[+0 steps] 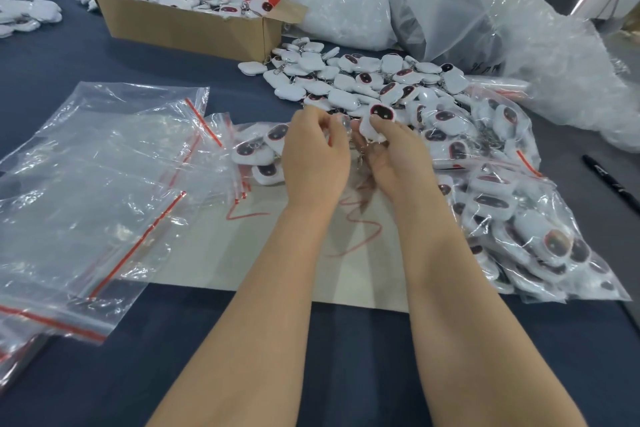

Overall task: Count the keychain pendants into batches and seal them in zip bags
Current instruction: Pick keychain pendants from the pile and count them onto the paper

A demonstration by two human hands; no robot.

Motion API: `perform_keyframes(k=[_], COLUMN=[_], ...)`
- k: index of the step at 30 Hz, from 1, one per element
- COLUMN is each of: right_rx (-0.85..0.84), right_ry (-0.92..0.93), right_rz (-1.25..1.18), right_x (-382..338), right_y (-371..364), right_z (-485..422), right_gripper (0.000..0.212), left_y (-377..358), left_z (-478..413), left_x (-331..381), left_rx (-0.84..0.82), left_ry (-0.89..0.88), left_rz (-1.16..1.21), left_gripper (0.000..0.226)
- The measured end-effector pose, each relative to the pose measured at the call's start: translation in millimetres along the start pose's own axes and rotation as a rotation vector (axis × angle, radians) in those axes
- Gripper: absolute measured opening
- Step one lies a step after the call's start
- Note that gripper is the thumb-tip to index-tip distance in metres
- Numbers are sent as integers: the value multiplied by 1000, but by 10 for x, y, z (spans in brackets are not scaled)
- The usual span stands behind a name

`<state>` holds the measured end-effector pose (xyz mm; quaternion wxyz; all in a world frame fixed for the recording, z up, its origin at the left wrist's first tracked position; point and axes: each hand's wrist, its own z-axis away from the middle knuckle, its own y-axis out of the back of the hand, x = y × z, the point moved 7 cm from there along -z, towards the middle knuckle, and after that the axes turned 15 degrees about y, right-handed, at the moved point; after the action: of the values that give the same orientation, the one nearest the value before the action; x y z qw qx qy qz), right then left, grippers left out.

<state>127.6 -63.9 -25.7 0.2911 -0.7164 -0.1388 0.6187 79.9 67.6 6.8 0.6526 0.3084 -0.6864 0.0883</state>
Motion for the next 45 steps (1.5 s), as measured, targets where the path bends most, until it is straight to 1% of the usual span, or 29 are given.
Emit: perform_keyframes(k=[2,5,10,14,19,23,26,28,31,36,38,40,42,45], right_rx=[0,-58,-99,-53,-38,-50,-37,-73,-135,-153,-145,-132,-189,-306], right_ry=[12,108,206,218,176,197,174,155,172,175,193,226,241,226], right_rz=[22,175,295,307,233,260,207,206,244,254,338,475,615,878], right_x=[46,21,-49,-41,-6,-17,-2,10,-23,-115,-155,-223,-294,-336], right_y=[6,-4,-5,21,9,-4,-12,-38,-73,-118,-159,-196,-281,-365], right_z=[8,-5,20,-8,-14,-10,-15,-9,9,-1,0,5,36,98], right_gripper=[9,6,12,12,23,22,20,19,26,23,21,25,26,37], left_y=[-10,-16,-16,-12,-6,-6,-6,-1,8,19,32,52,79,114], left_z=[-6,-17,-9,-8,-6,-4,-5,-4,-5,-20,-33,-47,-61,-57], left_x=[-3,-7,-7,-9,-9,-7,-4,-5,-11,-16,-12,-5,-1,33], left_rx=[5,-2,0,6,3,-4,-9,-10,-12,-13,-13,-17,-19,-19], left_ry=[-13,-21,-19,-15,-11,-3,-2,2,12,48,65,86,118,121], left_rz=[-39,-36,-39,-23,-18,-19,-14,-6,18,60,86,128,173,220], left_gripper=[13,11,11,13,13,11,11,11,12,11,12,13,17,23])
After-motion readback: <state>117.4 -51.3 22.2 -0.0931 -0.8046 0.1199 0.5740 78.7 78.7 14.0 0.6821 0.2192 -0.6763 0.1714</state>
